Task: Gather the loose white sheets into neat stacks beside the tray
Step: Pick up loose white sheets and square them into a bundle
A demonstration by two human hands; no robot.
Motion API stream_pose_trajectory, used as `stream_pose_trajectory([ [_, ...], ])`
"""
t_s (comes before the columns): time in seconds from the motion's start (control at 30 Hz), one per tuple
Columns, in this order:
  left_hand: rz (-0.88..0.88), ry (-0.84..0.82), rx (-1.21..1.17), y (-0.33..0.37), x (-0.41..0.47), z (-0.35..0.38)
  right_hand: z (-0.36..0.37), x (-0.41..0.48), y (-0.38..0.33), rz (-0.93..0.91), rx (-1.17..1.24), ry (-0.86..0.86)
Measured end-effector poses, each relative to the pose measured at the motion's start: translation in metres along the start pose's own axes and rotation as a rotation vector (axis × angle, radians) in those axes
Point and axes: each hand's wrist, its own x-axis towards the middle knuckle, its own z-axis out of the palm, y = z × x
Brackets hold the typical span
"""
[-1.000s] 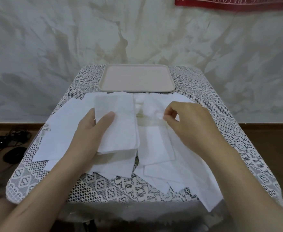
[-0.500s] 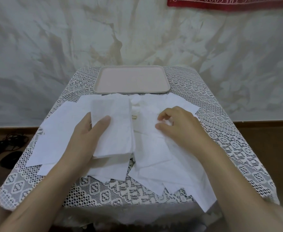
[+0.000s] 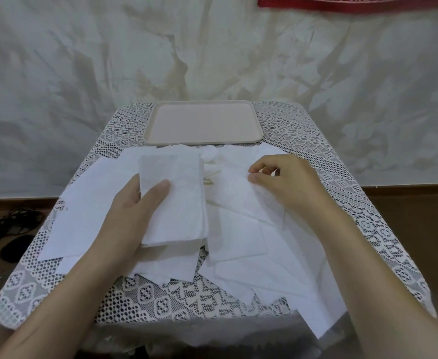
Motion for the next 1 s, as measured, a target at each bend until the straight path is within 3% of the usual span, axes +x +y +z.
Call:
stream_pose_trajectory([
  [0.43,0.003,-0.016,0.003,0.000,-0.008,-0.003,-0.011,-0.005,0.004,0.026,0.112,0.161],
  [0.67,0.001,-0.025,-0.007,0.003,-0.010,-0.001,-0.018,-0.025,0.003,0.281,0.431,0.091],
  [0.83,-0.009,-0.042,-0.015,0.004,-0.013,0.003,-0.005,-0.046,0.004,0.320,0.234,-0.132],
  [1.0,-0.015,-0.044,-0.010,0.005,-0.013,0.008,0.004,-0.050,-0.015,0.245,0.046,-0.141],
])
